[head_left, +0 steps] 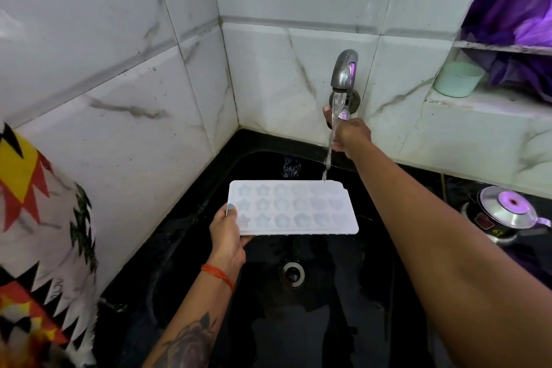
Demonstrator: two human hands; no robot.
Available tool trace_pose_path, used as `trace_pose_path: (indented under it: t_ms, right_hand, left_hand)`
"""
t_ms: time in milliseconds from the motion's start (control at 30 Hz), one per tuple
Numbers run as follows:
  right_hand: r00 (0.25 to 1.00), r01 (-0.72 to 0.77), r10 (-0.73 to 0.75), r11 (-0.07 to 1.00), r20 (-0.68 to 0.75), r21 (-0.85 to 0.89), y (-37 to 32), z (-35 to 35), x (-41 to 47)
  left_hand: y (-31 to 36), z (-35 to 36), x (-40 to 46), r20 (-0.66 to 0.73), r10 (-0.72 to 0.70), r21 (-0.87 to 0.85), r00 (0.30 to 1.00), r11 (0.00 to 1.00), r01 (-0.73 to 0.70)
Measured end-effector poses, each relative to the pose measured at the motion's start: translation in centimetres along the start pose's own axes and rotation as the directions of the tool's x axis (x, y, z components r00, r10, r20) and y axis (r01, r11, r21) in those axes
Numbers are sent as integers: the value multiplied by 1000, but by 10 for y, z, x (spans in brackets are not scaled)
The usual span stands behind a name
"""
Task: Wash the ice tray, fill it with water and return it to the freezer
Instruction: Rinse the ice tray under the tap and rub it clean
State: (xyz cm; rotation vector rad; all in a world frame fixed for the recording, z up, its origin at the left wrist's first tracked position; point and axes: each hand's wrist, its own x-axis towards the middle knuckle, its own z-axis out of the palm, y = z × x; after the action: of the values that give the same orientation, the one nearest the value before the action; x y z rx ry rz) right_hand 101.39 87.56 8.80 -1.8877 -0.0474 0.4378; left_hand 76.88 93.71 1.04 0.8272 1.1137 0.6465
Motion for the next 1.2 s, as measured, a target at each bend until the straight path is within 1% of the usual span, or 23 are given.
trace_pose_path:
  t_ms: [67,100,233,300,433,467,533,633,700,800,900,967,1033,1100,1200]
  right_hand:
    - [1000,-4,3,999,-20,-36,1,2,11]
    - [1000,-6,6,1000,-19,-22,2,3,16]
    - [993,-98,78,966,93,237,2,8,19]
    - [986,-137,97,935,136,327,2,10,17]
    - [956,-227,122,884,266,408,2,0,17]
    - [945,-250,132,880,298,404,3,-4,16]
    - [937,-238,124,911,328,337,7,-13,16]
    - [949,-111,64,984,308,138,21,-27,9]
    - [966,-27,26,1000,258,0,39,-34,2]
    - [984,68,-45,989,173,-129,75,-41,-18]
    - [981,143,-113,971,157,-193,100,-47,-52]
    - [973,187,-152,960,172,-207,113,-48,-69]
    - [961,238,-187,935,205,-264,120,-50,-84]
    - [947,281,-205,904,249,-324,120,-52,-93]
    - [920,350,-246,866,307,-356,114,-55,-105]
  left_hand:
    - [-1,0,1,0,0,6,1000,1000,0]
    - [-1,-1,1,2,2,10,1000,1000,-2]
    - [-1,-2,2,-1,0,23,1000,1000,0]
    - [-1,-2,3,-10,-8,26,1000,1000,9]
    - [-1,-4,4,-17,-19,28,1000,999,19]
    - [-2,-4,3,-16,-19,28,1000,999,19]
    - [-2,-4,2,-12,-20,25,1000,999,20]
    - [-1,-3,0,-5,-23,15,1000,1000,23]
    - [-2,-2,-2,-5,-26,6,1000,1000,26]
    - [-2,-2,-6,0,-26,-1,1000,1000,26]
    - [-2,-3,-12,11,-29,-14,1000,999,29]
    - [-2,-5,-16,16,-31,-21,999,999,31]
    - [-2,-7,-20,20,-32,-29,999,999,33]
    - [0,-9,-24,29,-33,-37,999,999,34]
    - [2,-12,-31,66,-20,-35,998,999,23]
